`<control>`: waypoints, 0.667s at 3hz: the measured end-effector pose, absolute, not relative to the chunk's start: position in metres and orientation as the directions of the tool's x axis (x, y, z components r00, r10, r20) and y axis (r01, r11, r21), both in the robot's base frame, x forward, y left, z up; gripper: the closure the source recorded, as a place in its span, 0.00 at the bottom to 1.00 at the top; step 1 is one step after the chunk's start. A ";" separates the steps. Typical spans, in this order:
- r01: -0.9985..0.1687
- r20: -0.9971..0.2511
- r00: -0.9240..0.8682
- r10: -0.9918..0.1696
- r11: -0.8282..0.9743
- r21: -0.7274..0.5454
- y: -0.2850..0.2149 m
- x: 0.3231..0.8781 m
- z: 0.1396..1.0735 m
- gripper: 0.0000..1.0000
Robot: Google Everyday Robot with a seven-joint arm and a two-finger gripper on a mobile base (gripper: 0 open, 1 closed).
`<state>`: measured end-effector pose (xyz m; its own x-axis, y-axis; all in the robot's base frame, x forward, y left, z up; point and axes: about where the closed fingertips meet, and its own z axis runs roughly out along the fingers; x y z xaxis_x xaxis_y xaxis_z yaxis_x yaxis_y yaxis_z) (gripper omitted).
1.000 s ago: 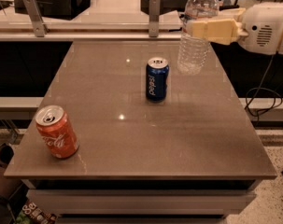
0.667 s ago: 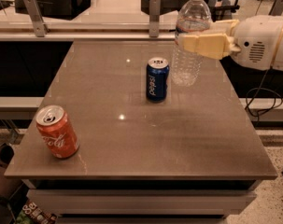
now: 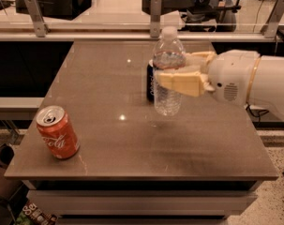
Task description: Move water bottle near coke can
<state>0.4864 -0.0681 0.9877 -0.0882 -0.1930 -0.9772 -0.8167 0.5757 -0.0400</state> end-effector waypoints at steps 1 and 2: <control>-0.846 -0.980 -0.079 -0.181 0.533 -0.030 -0.052 0.468 0.960 1.00; -0.873 -0.986 -0.065 -0.151 0.488 -0.017 -0.037 0.454 0.935 1.00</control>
Offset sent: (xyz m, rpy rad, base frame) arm -0.0489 0.0432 -0.0861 0.1012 -0.0091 0.1639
